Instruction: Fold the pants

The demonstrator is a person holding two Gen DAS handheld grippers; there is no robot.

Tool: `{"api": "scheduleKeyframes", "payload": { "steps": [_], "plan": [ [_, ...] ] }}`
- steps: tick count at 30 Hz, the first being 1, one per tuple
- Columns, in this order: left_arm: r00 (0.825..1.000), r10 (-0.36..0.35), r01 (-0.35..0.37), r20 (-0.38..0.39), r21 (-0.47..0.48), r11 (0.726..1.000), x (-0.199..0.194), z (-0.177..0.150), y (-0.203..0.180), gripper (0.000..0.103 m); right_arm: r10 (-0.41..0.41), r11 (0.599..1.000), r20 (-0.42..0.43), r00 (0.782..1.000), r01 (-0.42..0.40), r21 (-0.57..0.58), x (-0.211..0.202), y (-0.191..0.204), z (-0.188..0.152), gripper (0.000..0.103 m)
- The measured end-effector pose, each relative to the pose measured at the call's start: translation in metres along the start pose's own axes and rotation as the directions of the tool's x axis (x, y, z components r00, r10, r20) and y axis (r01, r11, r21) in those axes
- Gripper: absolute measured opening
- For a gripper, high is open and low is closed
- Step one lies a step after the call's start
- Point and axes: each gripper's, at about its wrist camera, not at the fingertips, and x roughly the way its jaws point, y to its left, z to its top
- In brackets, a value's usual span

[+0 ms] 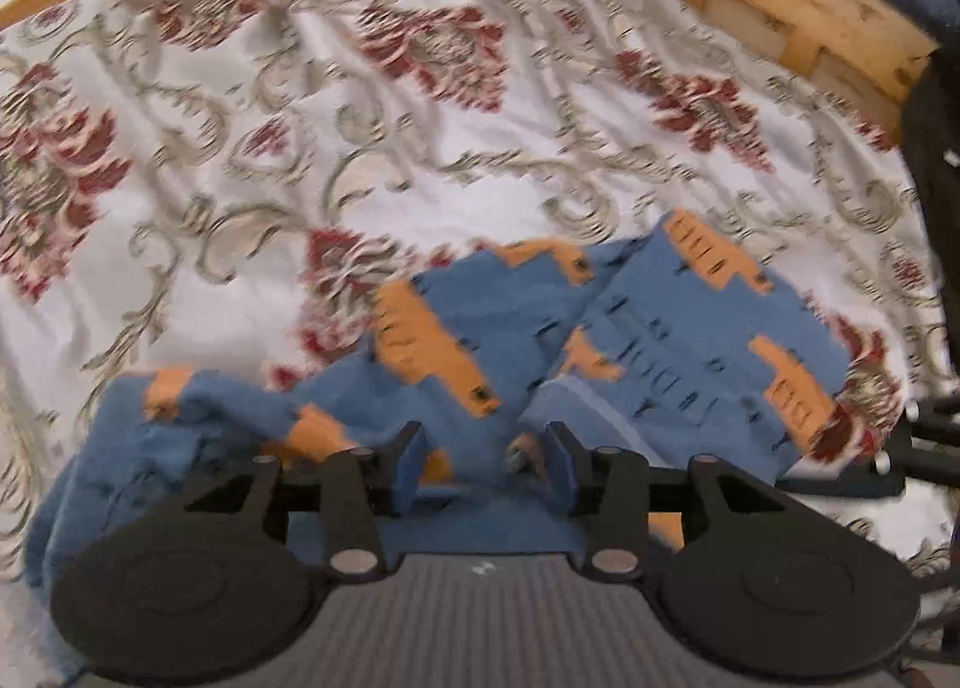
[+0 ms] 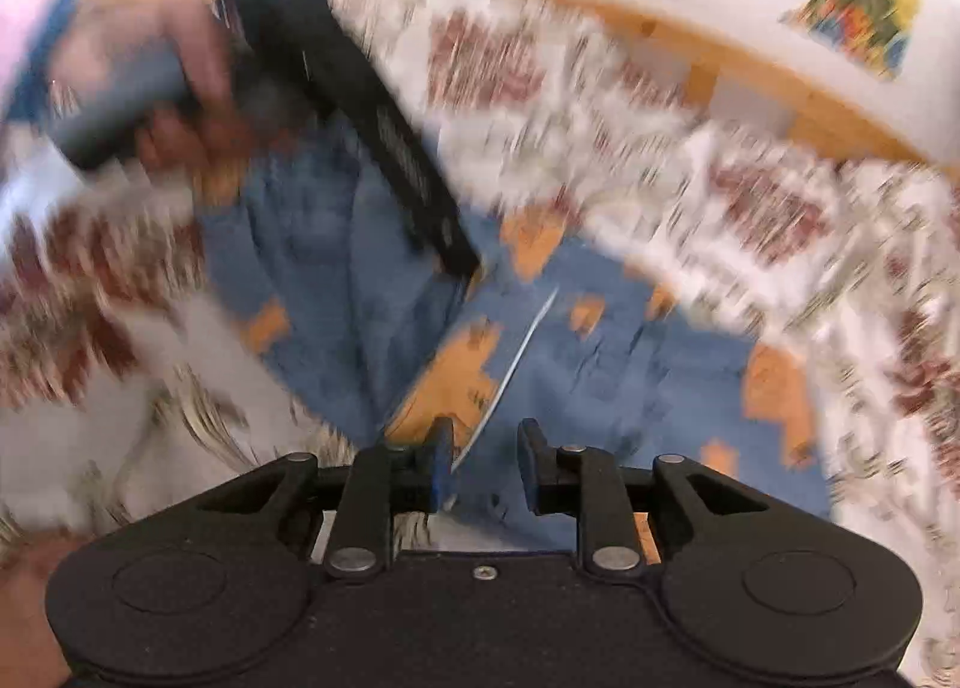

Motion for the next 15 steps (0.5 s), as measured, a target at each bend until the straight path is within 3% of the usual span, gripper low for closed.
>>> {"api": "scheduleKeyframes", "payload": {
  "steps": [3,7,9,10,12,15],
  "plan": [
    [0.998,0.040,-0.041,-0.039,-0.040,0.998,0.002,-0.009,0.008,0.048,-0.008,1.000,0.051,0.999,0.008,0.001,-0.015,-0.004,0.005,0.029],
    [1.000,0.016,-0.013,0.024,-0.125,0.992,-0.025,-0.026,0.023,0.050,0.024,0.998,0.101,0.995,-0.030,0.054,-0.026,-0.016,0.016,0.049],
    [0.996,0.006,0.008,0.085,-0.163,0.987,-0.049,-0.036,0.029,0.067,0.057,0.995,0.110,0.992,-0.066,0.076,-0.023,-0.020,0.025,0.054],
    [0.993,0.009,0.013,0.120,-0.182,0.983,-0.062,-0.041,0.033,0.070,0.083,0.992,0.118,0.990,-0.094,0.089,-0.020,-0.021,0.031,0.055],
    [0.988,0.035,0.000,0.153,-0.222,0.975,-0.085,-0.050,0.041,0.073,0.143,0.981,0.120,0.982,-0.157,0.118,-0.009,-0.022,0.045,0.058],
    [0.989,0.063,-0.018,0.135,-0.314,0.949,-0.103,-0.053,0.063,0.076,0.206,0.965,0.110,0.972,-0.221,0.140,0.014,-0.019,0.068,0.058]
  ]
}}
